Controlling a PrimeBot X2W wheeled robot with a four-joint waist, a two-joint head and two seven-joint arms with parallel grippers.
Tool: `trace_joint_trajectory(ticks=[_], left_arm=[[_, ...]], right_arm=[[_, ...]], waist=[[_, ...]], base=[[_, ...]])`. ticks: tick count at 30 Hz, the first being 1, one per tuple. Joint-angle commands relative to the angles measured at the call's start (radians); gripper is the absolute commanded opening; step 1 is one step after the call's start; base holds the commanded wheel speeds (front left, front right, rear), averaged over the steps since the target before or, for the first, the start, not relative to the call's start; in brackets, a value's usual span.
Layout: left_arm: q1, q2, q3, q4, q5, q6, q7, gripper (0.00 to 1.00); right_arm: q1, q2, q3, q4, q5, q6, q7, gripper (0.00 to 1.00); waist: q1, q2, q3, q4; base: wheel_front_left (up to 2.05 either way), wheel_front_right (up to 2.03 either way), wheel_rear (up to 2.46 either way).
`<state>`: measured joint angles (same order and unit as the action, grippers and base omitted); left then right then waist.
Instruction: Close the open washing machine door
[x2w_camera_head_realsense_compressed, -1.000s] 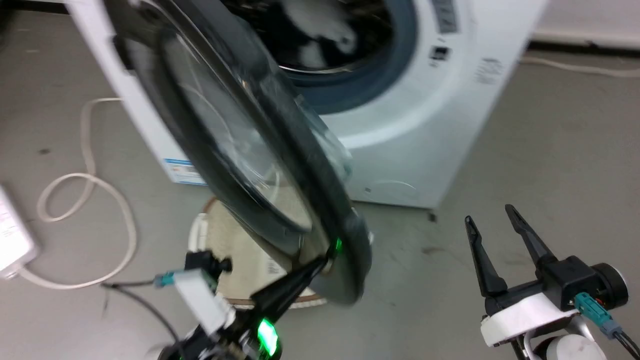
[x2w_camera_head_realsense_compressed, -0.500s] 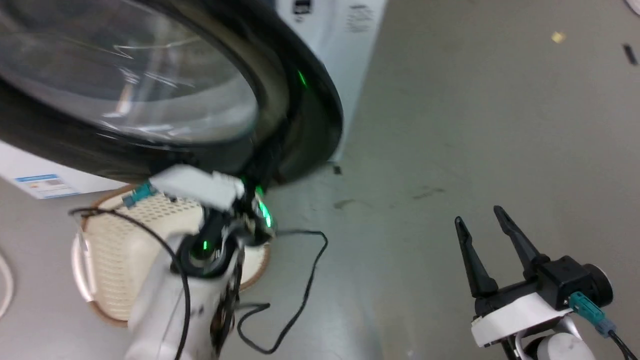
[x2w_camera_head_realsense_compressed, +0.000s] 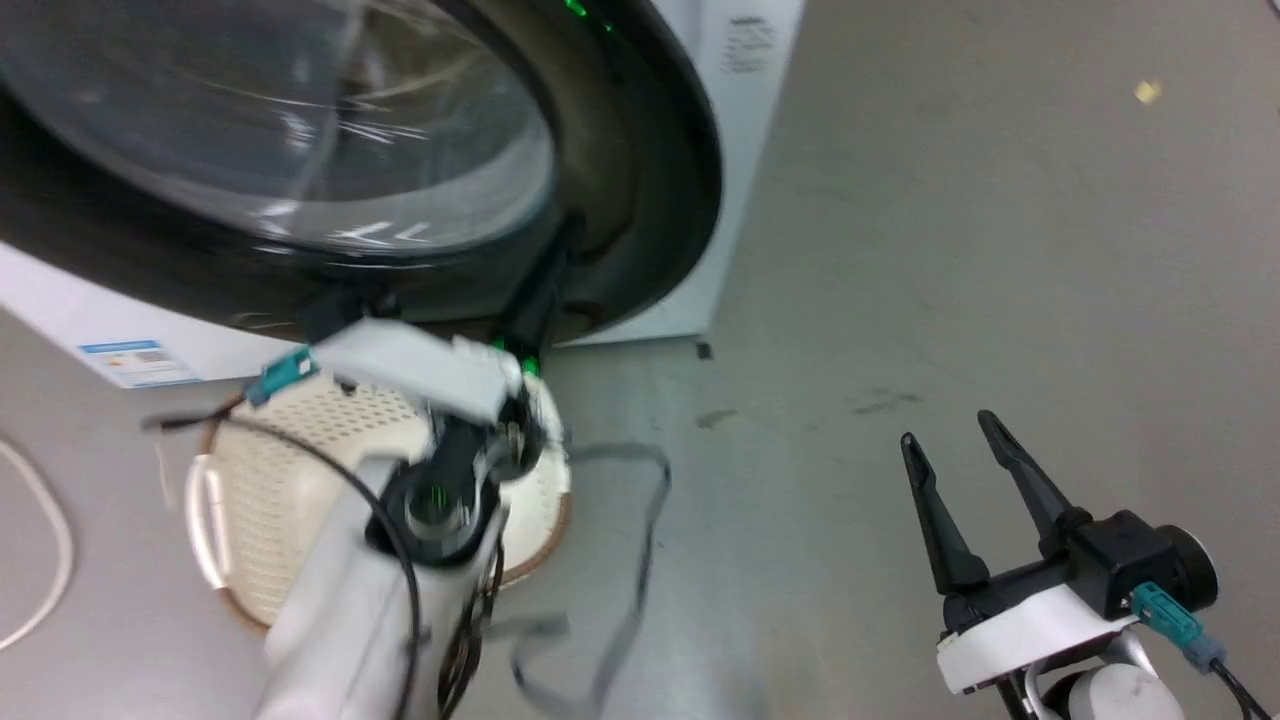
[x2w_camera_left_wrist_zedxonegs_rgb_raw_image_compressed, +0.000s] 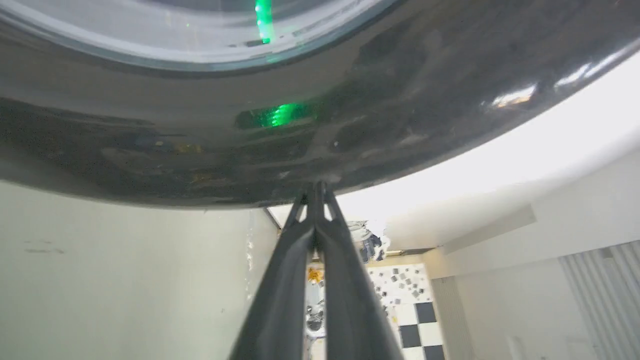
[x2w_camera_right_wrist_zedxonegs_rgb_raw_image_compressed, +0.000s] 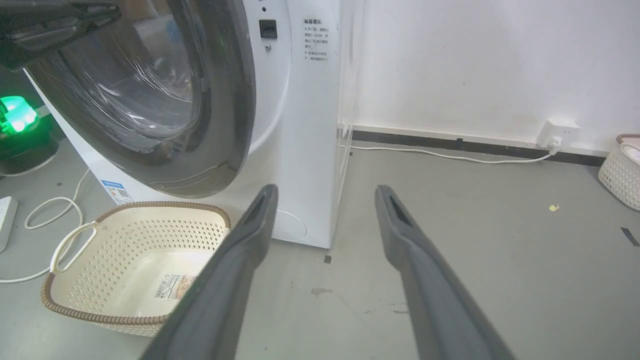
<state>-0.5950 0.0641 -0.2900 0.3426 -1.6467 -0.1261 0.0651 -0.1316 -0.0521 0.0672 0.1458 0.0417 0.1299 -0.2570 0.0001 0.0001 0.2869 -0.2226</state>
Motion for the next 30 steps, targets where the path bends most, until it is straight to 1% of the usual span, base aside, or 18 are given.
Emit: trace_joint_trajectory(ticks=[1,3,4,5,6,8,10,11,13,15,17,19,21,24,27,30], left_arm=[[0.044,0.019,-0.014,-0.028,0.034,-0.004,-0.009,0.00],[0.103,0.054,-0.047,-0.091,0.114,-0.004,-0.037,0.00],[0.134,0.076,-0.067,-0.121,0.157,-0.004,-0.060,0.19],[0.165,0.098,-0.088,-0.148,0.199,-0.004,-0.089,0.58],[0.197,0.124,-0.104,-0.171,0.244,-0.005,-0.128,1.00],[0.252,0.175,-0.136,-0.202,0.335,-0.005,-0.224,1.00],[0.302,0.229,-0.163,-0.213,0.424,-0.005,-0.292,1.00],[0.326,0.252,-0.164,-0.208,0.474,-0.005,-0.311,1.00],[0.373,0.282,-0.131,-0.182,0.584,-0.005,-0.324,1.00],[0.417,0.262,-0.025,-0.177,0.711,0.002,-0.326,1.00],[0.463,0.231,0.082,-0.204,0.873,0.024,-0.326,1.00],[0.511,0.195,0.156,-0.245,1.036,0.045,-0.326,1.00],[0.557,0.153,0.207,-0.285,1.163,0.052,-0.327,1.00],[0.616,0.115,0.228,-0.329,1.334,0.054,-0.327,1.00],[0.648,0.100,0.218,-0.350,1.465,0.053,-0.327,1.00],[0.662,0.085,0.197,-0.364,1.547,0.055,-0.327,1.00]], right_arm=[[-0.002,0.002,-0.003,-0.006,-0.006,0.001,-0.005,1.00],[0.009,0.002,-0.005,-0.009,-0.010,0.001,-0.005,1.00],[0.015,0.002,-0.006,-0.011,-0.013,0.001,-0.005,1.00],[0.021,0.002,-0.008,-0.013,-0.016,0.001,-0.005,1.00],[0.027,0.002,-0.008,-0.014,-0.018,0.001,-0.005,1.00],[0.041,0.002,-0.009,-0.017,-0.026,0.001,-0.005,1.00],[0.053,0.002,-0.009,-0.019,-0.034,0.001,-0.005,1.00],[0.060,0.002,-0.011,-0.019,-0.037,0.001,-0.005,1.00],[0.074,0.002,-0.015,-0.023,-0.040,0.001,-0.005,1.00],[0.091,0.002,-0.027,-0.028,-0.040,0.001,-0.005,1.00],[0.107,0.002,-0.034,-0.033,-0.040,0.001,-0.005,1.00],[0.119,0.002,-0.037,-0.035,-0.040,0.001,-0.005,1.00],[0.131,0.002,-0.038,-0.036,-0.039,0.001,-0.005,1.00],[0.144,0.002,-0.037,-0.036,-0.034,0.001,-0.005,1.00],[0.155,0.002,-0.043,-0.035,-0.026,0.001,-0.005,1.00],[0.163,0.002,-0.040,-0.030,-0.022,0.001,-0.005,1.00]], waist=[[-0.0001,-0.0001,-0.041,0.046],[-0.0001,-0.0001,-0.067,0.077],[-0.0001,-0.0001,-0.079,0.093],[-0.0001,-0.0001,-0.091,0.109],[-0.0001,-0.0001,-0.102,0.124],[-0.0001,-0.0001,-0.123,0.153],[-0.0001,-0.0001,-0.145,0.181],[-0.0001,-0.0001,-0.158,0.196],[-0.0001,-0.0001,-0.178,0.220],[-0.0001,-0.0001,-0.197,0.249],[-0.0001,-0.0001,-0.210,0.271],[-0.0001,-0.0001,-0.220,0.290],[-0.0001,-0.0001,-0.229,0.304],[-0.0001,-0.0001,-0.235,0.320],[-0.0001,-0.0001,-0.238,0.336],[-0.0001,-0.0001,-0.236,0.349]], base=[[0.00,0.00,0.00],[0.00,0.00,0.00],[0.00,0.00,0.00],[0.00,0.00,0.00],[0.00,0.00,0.00],[0.00,0.00,0.00],[0.00,0.00,0.00],[0.00,0.00,0.00],[0.00,0.00,0.00],[0.00,0.00,0.00],[0.00,0.00,0.00],[0.00,0.00,0.00],[0.00,0.00,0.00],[0.00,0.00,0.00],[0.00,0.00,0.00],[0.00,0.00,0.00]])
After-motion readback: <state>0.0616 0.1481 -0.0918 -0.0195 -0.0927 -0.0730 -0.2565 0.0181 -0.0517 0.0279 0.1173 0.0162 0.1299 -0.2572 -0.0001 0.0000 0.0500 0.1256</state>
